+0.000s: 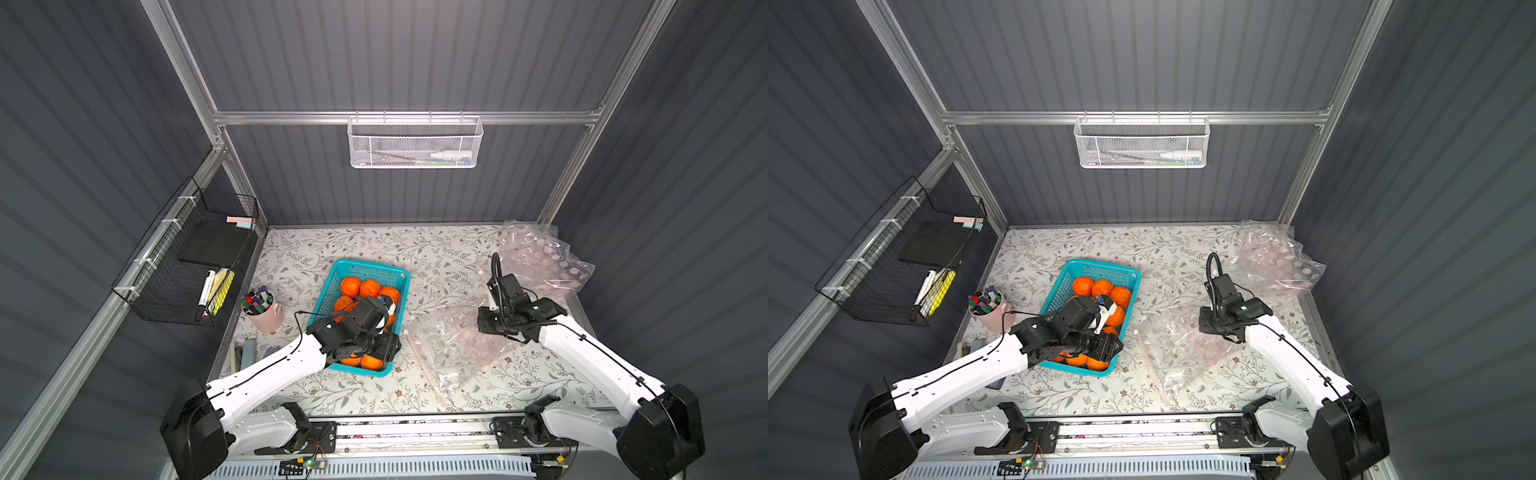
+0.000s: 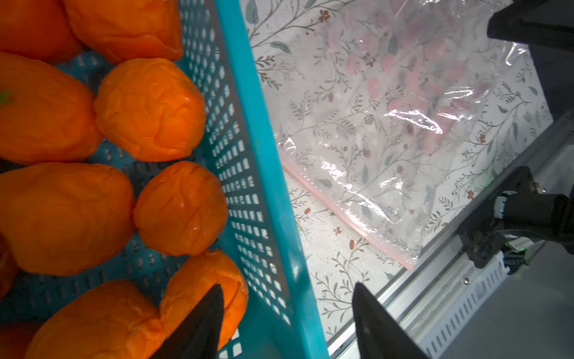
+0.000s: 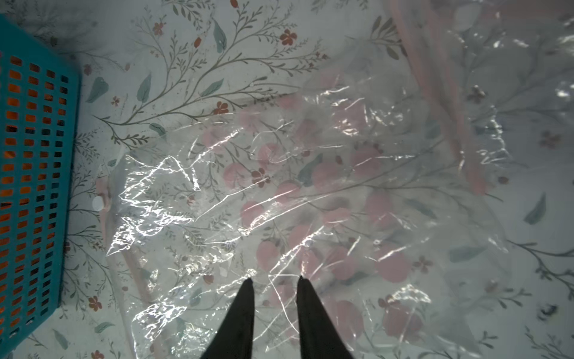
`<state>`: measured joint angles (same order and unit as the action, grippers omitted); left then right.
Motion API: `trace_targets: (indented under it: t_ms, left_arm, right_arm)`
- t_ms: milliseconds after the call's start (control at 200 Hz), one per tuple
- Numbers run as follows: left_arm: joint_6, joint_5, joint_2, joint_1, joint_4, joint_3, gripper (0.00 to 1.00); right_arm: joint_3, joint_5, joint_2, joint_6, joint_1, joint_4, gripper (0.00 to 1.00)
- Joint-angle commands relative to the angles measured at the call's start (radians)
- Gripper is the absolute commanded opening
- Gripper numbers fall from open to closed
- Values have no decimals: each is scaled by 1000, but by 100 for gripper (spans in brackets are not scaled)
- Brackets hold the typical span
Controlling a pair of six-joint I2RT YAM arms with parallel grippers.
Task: Open the zip-top bag and take out the orange
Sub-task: Place the orange in the basket, then adjust the basket at the center of the board.
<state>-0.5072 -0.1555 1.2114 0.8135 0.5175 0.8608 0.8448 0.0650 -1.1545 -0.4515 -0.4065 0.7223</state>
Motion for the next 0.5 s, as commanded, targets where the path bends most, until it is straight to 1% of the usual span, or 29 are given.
trace_targets:
  t_ms: [0,100,215,365,385,495]
  left_arm:
    - [22,-105,42,2,-97,-37,65]
    - [18,-144,66,2,-171,-47,65]
    - [9,-173,134,2,-222,-23,64]
    - [-2,-222,196,4,-337,-7,65]
    - [-4,-258,208,3,-353,-4,65]
    - [-2,-300,268,10,-411,27,64]
  right_arm:
    - [-31,52,27,-8,4,43,29]
    - [-47,37,31,-15,6,28,29]
    - [-52,17,26,-24,9,24,29]
    - [-65,10,28,-32,12,14,29]
    - [-67,10,30,-33,12,12,29]
    - [-74,8,38,-36,12,3,29]
